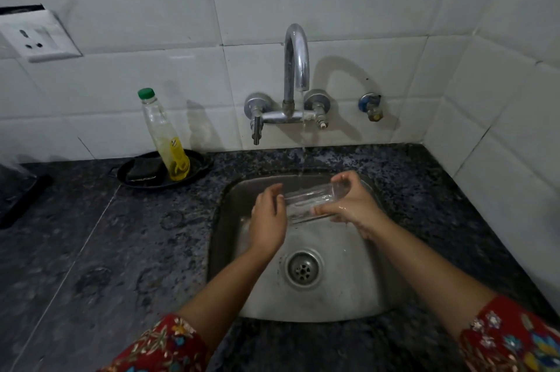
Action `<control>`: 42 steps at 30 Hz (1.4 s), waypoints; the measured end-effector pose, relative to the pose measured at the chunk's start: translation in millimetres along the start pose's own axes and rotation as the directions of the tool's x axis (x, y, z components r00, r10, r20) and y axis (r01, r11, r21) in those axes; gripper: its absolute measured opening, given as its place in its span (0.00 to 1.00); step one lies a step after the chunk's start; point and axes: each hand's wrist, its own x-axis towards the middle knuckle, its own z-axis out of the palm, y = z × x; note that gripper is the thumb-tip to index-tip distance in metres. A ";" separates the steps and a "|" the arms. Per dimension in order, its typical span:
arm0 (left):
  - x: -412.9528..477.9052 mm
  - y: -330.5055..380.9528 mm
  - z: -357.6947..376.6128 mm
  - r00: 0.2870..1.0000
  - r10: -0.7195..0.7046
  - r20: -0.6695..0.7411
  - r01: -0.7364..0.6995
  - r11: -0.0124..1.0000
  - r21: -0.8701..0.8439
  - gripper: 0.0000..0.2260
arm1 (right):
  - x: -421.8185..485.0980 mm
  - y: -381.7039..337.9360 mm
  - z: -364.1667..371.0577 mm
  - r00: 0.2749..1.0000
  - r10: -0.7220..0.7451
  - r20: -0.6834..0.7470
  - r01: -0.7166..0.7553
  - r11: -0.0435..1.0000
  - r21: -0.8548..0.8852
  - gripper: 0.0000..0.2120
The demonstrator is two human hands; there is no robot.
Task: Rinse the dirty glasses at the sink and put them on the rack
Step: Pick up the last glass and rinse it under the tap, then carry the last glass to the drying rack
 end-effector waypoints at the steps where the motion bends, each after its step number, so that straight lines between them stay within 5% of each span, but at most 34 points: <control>1: -3.0 1.6 3.1 1.000 -0.003 0.005 0.003 1.000 -0.017 0.13 | -1.0 -1.7 -0.6 0.998 -0.056 -0.039 0.055 0.998 -0.037 0.37; 11: -12.1 4.8 6.0 0.997 -0.042 0.071 0.041 0.999 0.027 0.15 | -9.0 -11.6 9.0 0.900 -0.417 -0.128 0.350 0.866 -0.357 0.40; 21: -23.9 1.4 -20.9 0.998 -0.006 0.068 0.006 1.000 0.008 0.14 | -24.1 4.1 23.0 0.884 -0.440 -0.157 0.371 0.865 -0.338 0.37; 25: -19.8 -7.9 -42.0 0.989 -0.078 0.125 0.089 0.992 -0.085 0.12 | -14.8 6.8 33.9 0.930 -0.309 -0.199 0.251 0.929 -0.271 0.36; 28: -11.5 -11.3 -72.4 0.956 -0.239 0.173 0.285 0.897 -0.338 0.11 | -8.9 -0.9 55.4 0.957 -0.116 -0.265 0.132 0.990 0.046 0.32; 30: -4.6 -12.8 -102.1 0.907 -0.356 0.227 0.422 0.749 -0.510 0.11 | -5.8 -12.6 79.0 0.981 0.026 -0.192 0.043 0.937 0.346 0.26; 33: 3.1 -26.1 -162.5 0.895 -0.390 0.216 0.430 0.628 -0.648 0.09 | -1.0 -35.1 134.3 0.983 0.178 0.056 -0.176 0.785 0.595 0.17; 38: 6.0 -75.5 -288.5 0.914 -0.402 0.058 0.328 0.648 -0.687 0.08 | -1.7 -79.1 268.8 0.902 0.268 0.339 -0.431 0.614 0.661 0.15; 42: 7.4 -127.4 -389.9 0.890 -0.449 -0.080 0.283 0.682 -0.674 0.07 | -4.8 -113.0 383.3 0.871 0.249 0.424 -0.480 0.618 0.623 0.16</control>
